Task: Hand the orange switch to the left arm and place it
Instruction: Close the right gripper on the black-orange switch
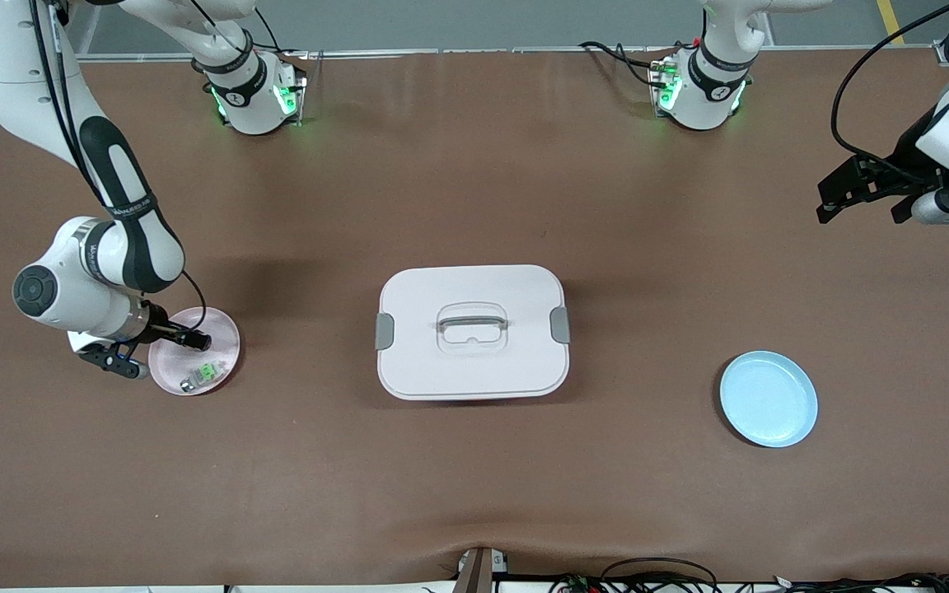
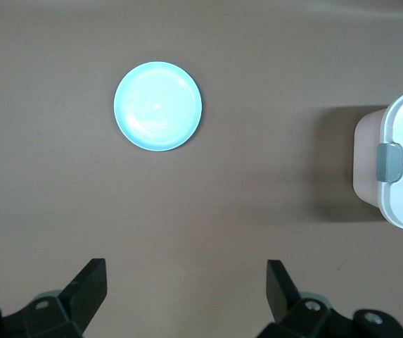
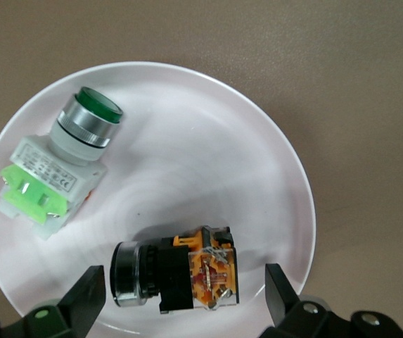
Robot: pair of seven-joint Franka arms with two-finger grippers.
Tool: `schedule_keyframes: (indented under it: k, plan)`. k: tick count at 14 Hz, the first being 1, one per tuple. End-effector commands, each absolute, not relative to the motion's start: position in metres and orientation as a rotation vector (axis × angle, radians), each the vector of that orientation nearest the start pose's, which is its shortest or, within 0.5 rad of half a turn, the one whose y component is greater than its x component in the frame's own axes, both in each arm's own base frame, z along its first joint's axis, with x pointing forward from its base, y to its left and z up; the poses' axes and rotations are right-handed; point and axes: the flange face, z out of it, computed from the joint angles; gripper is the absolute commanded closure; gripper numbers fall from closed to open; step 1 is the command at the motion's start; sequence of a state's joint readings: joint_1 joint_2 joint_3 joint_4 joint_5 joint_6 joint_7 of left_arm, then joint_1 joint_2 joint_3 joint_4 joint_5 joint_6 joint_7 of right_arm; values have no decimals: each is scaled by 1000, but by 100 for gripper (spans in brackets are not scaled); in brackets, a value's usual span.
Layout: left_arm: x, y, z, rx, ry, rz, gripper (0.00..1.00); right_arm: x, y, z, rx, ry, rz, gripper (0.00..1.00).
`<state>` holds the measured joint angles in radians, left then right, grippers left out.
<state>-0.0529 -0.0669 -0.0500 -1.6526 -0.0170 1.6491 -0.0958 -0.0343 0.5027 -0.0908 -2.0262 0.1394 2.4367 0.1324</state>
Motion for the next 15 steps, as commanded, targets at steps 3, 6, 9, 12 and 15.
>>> schedule_keyframes:
  k: [3, 6, 9, 12, 15]
  plan:
    - [539, -60, 634, -3154, 16, -88, 0, 593, -68, 191, -3060, 527, 111, 0]
    - [539, -60, 634, -3155, 16, -87, 0, 596, -70, 183, -3063, 517, 120, 0]
    - [539, -60, 634, -3154, 16, -88, 0, 596, -71, 183, -3062, 518, 118, 0]
    - [539, -60, 634, -3154, 16, -88, 0, 595, -73, 181, -3062, 521, 120, 25]
    - [539, -60, 634, -3154, 16, -88, 0, 596, -70, 182, -3051, 552, 120, 100]
